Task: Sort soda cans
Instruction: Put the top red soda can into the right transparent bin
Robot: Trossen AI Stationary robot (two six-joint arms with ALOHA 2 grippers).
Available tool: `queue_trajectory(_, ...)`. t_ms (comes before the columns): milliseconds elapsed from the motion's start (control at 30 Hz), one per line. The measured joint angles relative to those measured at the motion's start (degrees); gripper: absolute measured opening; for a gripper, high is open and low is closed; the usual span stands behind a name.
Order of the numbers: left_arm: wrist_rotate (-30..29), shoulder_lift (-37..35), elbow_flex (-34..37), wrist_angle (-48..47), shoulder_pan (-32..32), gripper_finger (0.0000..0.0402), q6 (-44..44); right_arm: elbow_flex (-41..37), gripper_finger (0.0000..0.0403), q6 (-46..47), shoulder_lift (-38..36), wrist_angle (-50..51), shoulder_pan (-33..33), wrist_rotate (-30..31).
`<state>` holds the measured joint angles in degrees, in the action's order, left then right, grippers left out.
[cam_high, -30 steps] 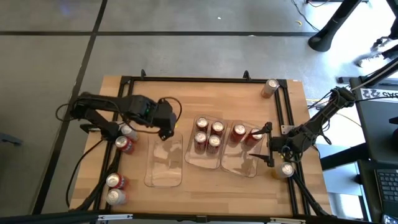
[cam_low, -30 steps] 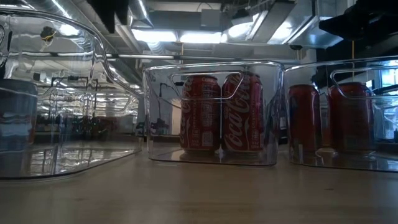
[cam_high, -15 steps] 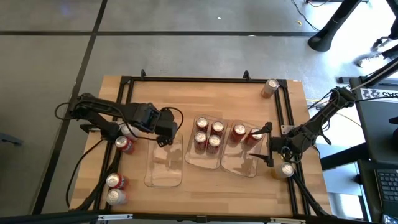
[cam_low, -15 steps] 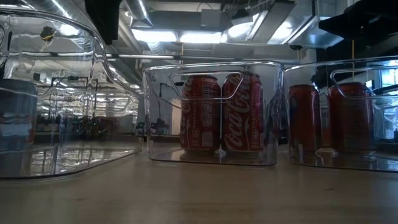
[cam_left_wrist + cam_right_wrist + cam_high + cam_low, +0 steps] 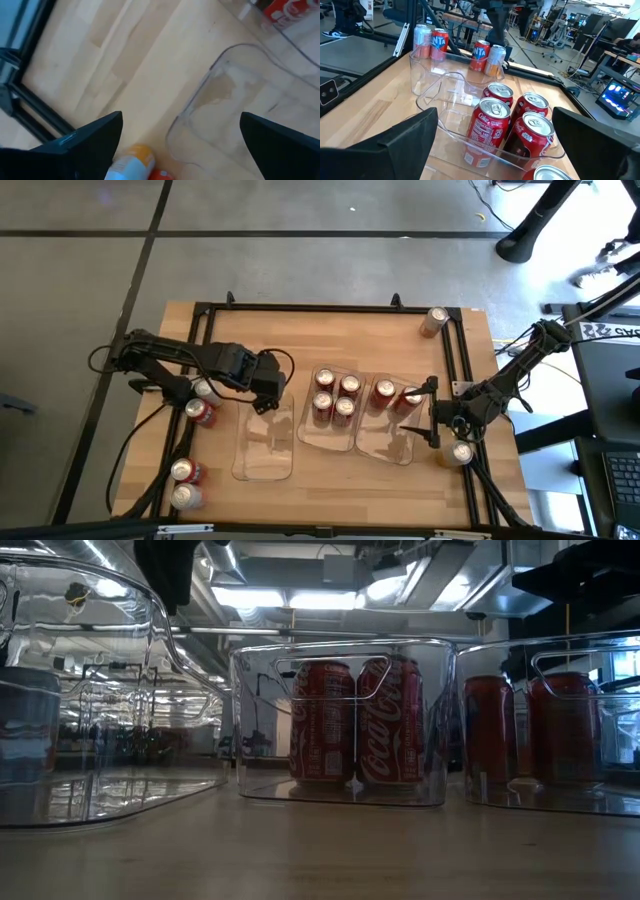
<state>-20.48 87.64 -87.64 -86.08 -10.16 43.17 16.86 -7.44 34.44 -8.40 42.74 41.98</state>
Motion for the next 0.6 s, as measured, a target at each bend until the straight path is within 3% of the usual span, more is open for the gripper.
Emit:
queue_trajectory(200, 3.4, 0.0, 2.3, -1.2, -2.9, 0.0389, -1.2, 0.0, 0.039, -0.1, 0.0, 0.0, 0.0, 0.0)
queue_trajectory(300, 4.7, 0.0, 4.9, -2.6, -4.7, 0.0388, 3.4, 0.0, 0.039, -0.3, 0.0, 0.0, 0.0, 0.0)
queue_trajectory(600, 16.8, 0.0, 11.2, -3.8, -7.4, 0.0388, 17.7, 0.0, 0.039, -0.3, 0.0, -0.2, 0.0, 0.0)
